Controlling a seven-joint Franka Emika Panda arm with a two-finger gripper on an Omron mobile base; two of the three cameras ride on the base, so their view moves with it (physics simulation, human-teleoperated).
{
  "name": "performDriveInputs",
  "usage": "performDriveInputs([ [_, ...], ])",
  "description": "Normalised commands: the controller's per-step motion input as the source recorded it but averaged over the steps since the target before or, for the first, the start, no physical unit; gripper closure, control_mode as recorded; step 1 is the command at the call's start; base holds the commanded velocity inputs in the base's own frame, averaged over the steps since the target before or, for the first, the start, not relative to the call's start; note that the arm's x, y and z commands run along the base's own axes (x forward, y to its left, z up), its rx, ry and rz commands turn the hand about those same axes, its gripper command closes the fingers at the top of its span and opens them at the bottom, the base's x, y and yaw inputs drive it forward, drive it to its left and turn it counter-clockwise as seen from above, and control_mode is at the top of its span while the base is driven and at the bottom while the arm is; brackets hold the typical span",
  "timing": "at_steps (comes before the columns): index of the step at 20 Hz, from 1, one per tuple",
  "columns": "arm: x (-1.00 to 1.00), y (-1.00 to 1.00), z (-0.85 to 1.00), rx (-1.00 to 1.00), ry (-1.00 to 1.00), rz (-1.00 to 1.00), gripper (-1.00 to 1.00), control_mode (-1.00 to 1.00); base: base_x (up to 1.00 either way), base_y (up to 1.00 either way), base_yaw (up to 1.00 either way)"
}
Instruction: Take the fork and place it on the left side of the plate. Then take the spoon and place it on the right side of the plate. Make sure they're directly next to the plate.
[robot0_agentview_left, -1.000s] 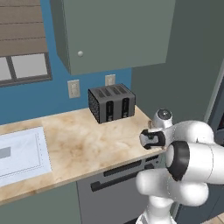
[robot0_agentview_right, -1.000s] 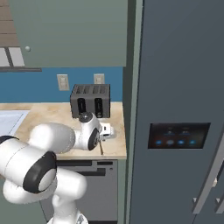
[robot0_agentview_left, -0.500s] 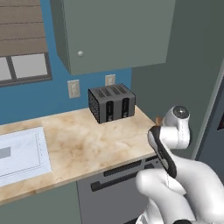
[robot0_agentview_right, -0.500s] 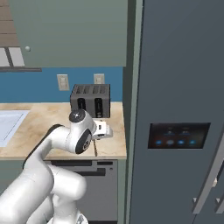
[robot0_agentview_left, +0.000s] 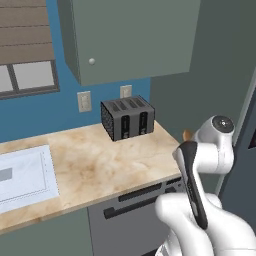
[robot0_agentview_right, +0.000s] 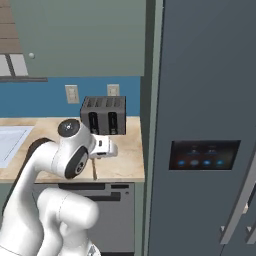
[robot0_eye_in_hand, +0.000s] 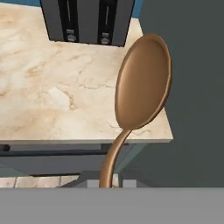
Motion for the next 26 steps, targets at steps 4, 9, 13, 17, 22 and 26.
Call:
performDriveInputs([
  [4, -0.36, 0.54, 0.52, 0.01, 0.07, 0.00, 1.00, -1.00, 0.00, 0.00, 0.00],
  [9, -0.32, 0.24, 0.15, 0.00, 0.01, -0.02, 1.00, -1.00, 0.00, 0.00, 0.00],
  [13, -0.42, 0.00, -0.01, 0.00, 0.00, -0.02, 1.00, -1.00, 0.00, 0.00, 0.00],
  [17, -0.20, 0.06, -0.29, -0.06, 0.00, 0.00, 1.00, -1.00, 0.00, 0.00, 0.00],
  [22, -0.27, 0.12, -0.36, -0.11, 0.03, 0.00, 1.00, 1.00, -0.11, 0.03, 0.00],
  [26, 0.00, 0.00, 0.00, 0.00, 0.00, 0.00, 1.00, 1.00, -0.80, 0.14, 0.00],
])
